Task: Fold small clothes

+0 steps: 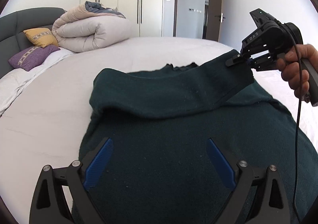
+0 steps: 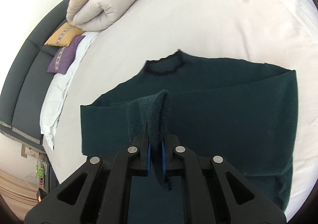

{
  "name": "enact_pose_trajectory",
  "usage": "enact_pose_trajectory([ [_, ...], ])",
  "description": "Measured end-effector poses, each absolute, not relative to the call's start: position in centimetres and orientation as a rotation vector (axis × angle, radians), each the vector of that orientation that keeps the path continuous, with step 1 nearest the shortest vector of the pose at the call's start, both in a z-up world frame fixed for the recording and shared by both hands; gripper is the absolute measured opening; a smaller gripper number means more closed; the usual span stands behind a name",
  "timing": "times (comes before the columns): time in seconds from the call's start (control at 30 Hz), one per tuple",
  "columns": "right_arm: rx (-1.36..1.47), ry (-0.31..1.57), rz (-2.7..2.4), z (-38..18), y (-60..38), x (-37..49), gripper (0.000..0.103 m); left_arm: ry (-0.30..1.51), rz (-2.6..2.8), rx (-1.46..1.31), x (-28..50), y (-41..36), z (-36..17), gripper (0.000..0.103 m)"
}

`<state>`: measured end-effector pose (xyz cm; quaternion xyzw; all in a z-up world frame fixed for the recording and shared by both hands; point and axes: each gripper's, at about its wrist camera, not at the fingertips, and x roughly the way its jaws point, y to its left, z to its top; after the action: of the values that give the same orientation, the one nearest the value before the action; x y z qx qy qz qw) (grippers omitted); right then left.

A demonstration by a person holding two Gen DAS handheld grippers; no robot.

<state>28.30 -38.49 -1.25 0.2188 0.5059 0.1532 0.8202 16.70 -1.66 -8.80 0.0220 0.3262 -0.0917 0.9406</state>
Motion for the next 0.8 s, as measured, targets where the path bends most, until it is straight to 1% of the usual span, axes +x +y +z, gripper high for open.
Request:
enact_pose_trajectory([
  [0.17, 0.52, 1.112, 0.229, -5.0, -43.3, 29.4, 0.007, 0.74, -0.214, 0.098, 17.7, -2.9, -10.2, 0.097],
  [0.33, 0.556, 1.124, 0.197, -8.5, -44.8, 30.3, 0.007, 0.791, -0.229, 0.105, 18.6, -3.0, -11.1, 0.096],
  [0.5, 0.542, 1.121, 0.189, -9.9, -44.8, 31.4, 0.007, 0.797, -0.234, 0.095, 18.7, -2.9, -11.4, 0.096],
  [0.67, 0.519, 1.141, 0.171, -9.7, -43.5, 31.4, 0.007, 0.8, -0.237, 0.087, 18.6, -2.9, -11.6, 0.096],
  [0.8, 0.555, 1.135, 0.153, -9.7, -44.1, 30.5, 0.007, 0.803, -0.237, 0.085, 18.7, -2.9, -11.7, 0.096],
])
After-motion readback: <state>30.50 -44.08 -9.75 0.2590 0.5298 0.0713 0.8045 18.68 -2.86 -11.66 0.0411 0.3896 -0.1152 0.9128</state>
